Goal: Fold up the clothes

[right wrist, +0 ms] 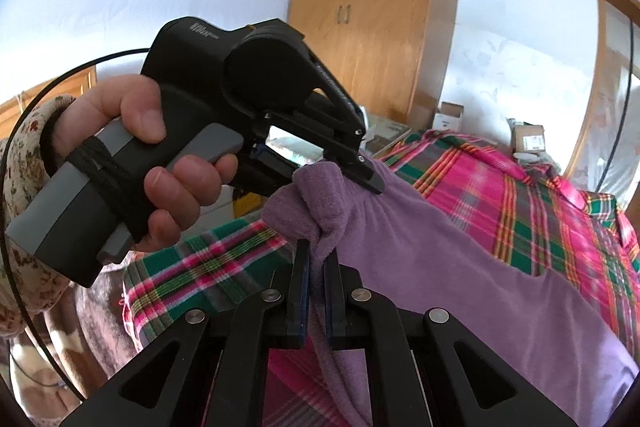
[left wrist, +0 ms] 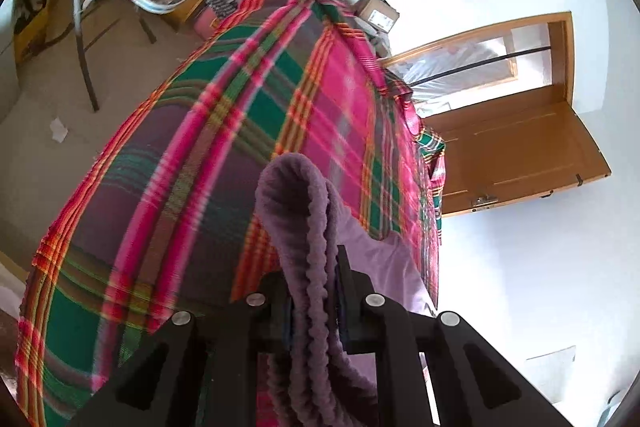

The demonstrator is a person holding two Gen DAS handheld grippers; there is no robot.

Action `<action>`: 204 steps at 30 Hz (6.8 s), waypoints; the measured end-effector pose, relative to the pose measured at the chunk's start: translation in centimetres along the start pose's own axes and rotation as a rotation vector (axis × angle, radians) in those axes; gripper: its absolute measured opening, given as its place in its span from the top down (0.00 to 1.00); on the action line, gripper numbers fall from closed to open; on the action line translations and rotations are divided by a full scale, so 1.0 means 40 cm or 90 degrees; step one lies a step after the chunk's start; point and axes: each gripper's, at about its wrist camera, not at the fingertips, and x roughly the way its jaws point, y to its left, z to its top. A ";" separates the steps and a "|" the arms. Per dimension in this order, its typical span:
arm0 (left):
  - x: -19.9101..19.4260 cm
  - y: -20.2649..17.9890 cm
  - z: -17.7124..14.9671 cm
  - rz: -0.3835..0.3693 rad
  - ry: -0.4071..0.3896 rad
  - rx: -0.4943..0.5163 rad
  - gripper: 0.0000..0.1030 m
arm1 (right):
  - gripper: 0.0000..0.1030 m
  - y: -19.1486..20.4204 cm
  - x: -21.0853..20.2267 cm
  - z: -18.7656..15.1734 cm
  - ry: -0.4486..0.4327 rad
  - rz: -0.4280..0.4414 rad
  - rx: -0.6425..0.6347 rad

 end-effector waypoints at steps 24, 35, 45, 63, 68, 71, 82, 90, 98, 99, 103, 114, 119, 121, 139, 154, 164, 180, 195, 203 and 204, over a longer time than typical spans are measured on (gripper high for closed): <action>0.102 -0.277 -0.071 -0.037 0.033 0.116 0.85 | 0.94 -0.169 -0.204 -0.036 -0.075 -0.080 0.098; 0.201 -0.375 -0.113 -0.048 0.074 0.146 0.85 | 0.94 -0.252 -0.266 -0.082 -0.082 -0.121 0.139; 0.279 -0.444 -0.162 -0.050 0.104 0.170 0.84 | 0.94 -0.312 -0.314 -0.125 -0.080 -0.152 0.171; 0.445 -0.515 -0.242 -0.050 0.177 0.179 0.83 | 0.94 -0.404 -0.373 -0.219 -0.050 -0.202 0.227; 0.502 -0.509 -0.258 -0.034 0.201 0.171 0.82 | 0.93 -0.428 -0.366 -0.253 -0.024 -0.204 0.246; 0.528 -0.496 -0.269 -0.028 0.214 0.163 0.82 | 0.93 -0.436 -0.361 -0.270 -0.014 -0.207 0.252; 0.541 -0.481 -0.282 -0.019 0.224 0.165 0.72 | 0.93 -0.451 -0.352 -0.316 0.017 -0.209 0.265; 0.476 -0.458 -0.268 -0.020 0.185 0.178 0.69 | 0.87 -0.463 -0.348 -0.348 0.033 -0.206 0.285; 0.396 -0.399 -0.239 -0.023 0.126 0.151 0.69 | 0.81 -0.488 -0.354 -0.381 0.049 -0.208 0.327; 0.386 -0.387 -0.237 -0.018 0.125 0.148 0.69 | 0.76 -0.490 -0.357 -0.382 0.048 -0.208 0.330; 0.375 -0.351 -0.235 -0.017 0.123 0.131 0.69 | 0.71 -0.504 -0.363 -0.390 0.056 -0.188 0.347; 0.360 -0.308 -0.239 -0.017 0.118 0.118 0.69 | 0.48 -0.604 -0.444 -0.420 0.020 -0.168 0.461; 0.357 -0.308 -0.245 0.000 0.112 0.126 0.69 | 0.48 -0.668 -0.420 -0.377 0.010 -0.106 0.484; 0.353 -0.305 -0.246 -0.001 0.109 0.123 0.69 | 0.48 -0.683 -0.392 -0.371 0.028 -0.076 0.495; 0.346 -0.279 -0.261 0.034 0.111 0.122 0.69 | 0.83 -0.634 -0.381 -0.382 0.066 -0.086 0.471; 0.356 -0.277 -0.271 0.051 0.125 0.133 0.69 | 0.57 -0.682 -0.368 -0.380 0.081 -0.117 0.489; 0.337 -0.272 -0.295 0.061 0.136 0.154 0.69 | 0.61 -0.756 -0.288 -0.283 0.079 -0.116 0.413; 0.329 -0.262 -0.308 0.076 0.154 0.187 0.69 | 0.72 -0.785 -0.143 -0.278 0.209 -0.125 0.364; 0.326 -0.254 -0.311 0.077 0.162 0.189 0.69 | 1.00 -0.805 -0.181 -0.295 0.175 -0.250 0.348; 0.323 -0.251 -0.316 0.079 0.160 0.187 0.68 | 0.96 -0.761 -0.228 -0.268 0.127 -0.205 0.325; 0.323 -0.251 -0.317 0.079 0.161 0.186 0.68 | 0.95 -0.740 -0.230 -0.265 0.125 -0.192 0.307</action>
